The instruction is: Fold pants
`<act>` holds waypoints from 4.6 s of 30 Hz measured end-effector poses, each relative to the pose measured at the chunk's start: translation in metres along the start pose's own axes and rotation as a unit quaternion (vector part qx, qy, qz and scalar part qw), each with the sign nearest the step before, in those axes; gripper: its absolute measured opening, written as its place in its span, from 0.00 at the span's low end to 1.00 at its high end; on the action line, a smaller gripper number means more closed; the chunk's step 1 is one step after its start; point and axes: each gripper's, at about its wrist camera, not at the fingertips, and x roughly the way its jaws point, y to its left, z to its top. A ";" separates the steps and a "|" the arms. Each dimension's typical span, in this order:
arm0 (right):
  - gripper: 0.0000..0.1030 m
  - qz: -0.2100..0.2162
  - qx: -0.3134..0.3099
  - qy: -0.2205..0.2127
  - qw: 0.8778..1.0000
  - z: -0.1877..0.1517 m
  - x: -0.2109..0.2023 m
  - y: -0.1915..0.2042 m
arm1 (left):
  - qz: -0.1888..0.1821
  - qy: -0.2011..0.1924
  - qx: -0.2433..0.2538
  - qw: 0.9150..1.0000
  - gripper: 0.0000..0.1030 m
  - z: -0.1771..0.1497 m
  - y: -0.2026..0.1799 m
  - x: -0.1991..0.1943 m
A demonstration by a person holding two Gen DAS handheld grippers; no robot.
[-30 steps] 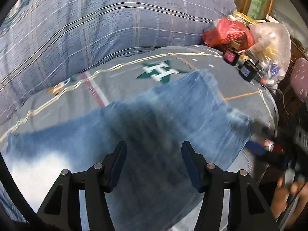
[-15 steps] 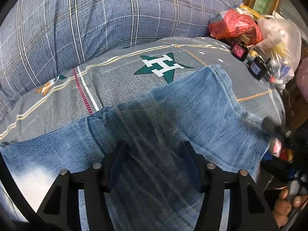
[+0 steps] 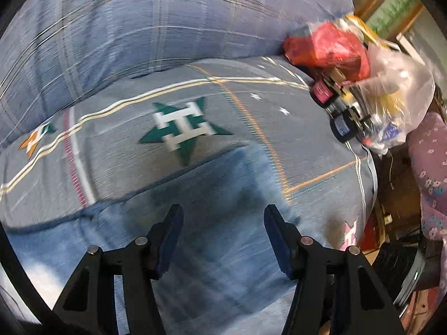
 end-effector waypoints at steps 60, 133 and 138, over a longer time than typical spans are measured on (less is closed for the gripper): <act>0.31 0.007 -0.511 0.167 0.843 -0.171 0.121 0.166 | -0.023 -0.071 -0.126 0.989 0.19 -0.109 0.195 -0.046; 1.00 -0.024 -0.517 0.085 0.851 -0.157 0.085 0.169 | 0.012 -0.115 -0.127 0.985 0.32 -0.092 0.214 -0.070; 1.00 -0.012 -0.542 0.101 0.835 -0.165 0.108 0.174 | 0.025 -0.107 -0.127 0.986 0.33 -0.090 0.211 -0.068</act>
